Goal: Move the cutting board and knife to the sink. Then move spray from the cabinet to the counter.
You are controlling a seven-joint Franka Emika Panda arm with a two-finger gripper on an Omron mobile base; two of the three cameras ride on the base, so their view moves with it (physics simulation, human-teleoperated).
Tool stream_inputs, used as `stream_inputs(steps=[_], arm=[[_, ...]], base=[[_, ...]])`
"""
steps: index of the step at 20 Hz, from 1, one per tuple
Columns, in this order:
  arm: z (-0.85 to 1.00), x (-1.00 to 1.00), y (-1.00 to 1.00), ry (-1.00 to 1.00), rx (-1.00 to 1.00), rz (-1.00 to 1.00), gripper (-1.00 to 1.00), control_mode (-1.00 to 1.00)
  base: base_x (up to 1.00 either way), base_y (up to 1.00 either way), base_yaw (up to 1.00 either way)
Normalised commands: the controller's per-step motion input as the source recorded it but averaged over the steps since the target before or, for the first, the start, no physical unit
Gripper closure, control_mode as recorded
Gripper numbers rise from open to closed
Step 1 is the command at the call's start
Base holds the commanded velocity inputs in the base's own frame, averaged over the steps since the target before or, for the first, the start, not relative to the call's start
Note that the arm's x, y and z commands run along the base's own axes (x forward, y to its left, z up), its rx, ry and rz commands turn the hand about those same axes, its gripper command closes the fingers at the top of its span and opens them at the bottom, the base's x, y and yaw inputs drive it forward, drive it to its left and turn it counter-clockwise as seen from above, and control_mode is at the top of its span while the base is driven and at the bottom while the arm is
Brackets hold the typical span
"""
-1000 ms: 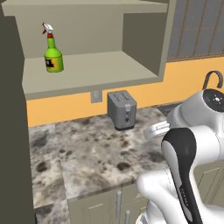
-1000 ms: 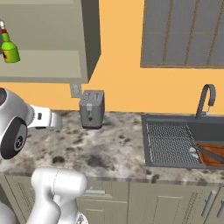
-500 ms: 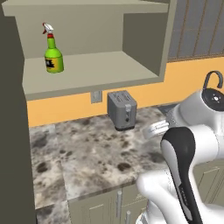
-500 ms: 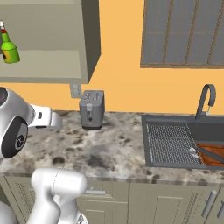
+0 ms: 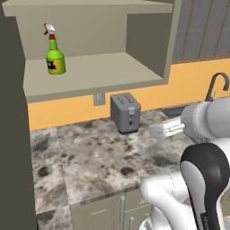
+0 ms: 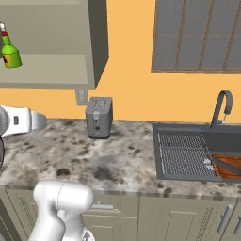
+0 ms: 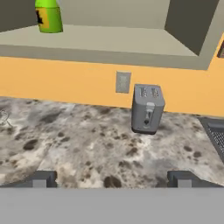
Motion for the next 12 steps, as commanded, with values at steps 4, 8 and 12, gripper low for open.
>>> stream_inputs(steps=[4, 8, 12], arm=[[1.00, -0.88, 0.00, -0.38, 0.13, 0.06, -1.00, -1.00], [0.93, -0.40, 0.12, -0.24, 0.12, 0.04, -1.00, -1.00], [0.72, 0.04, 0.29, -0.03, 0.13, 0.03, -1.00, -1.00]], base=[[0.00, 0.00, 0.00], [0.00, 0.00, 0.00], [0.00, 0.00, 0.00]])
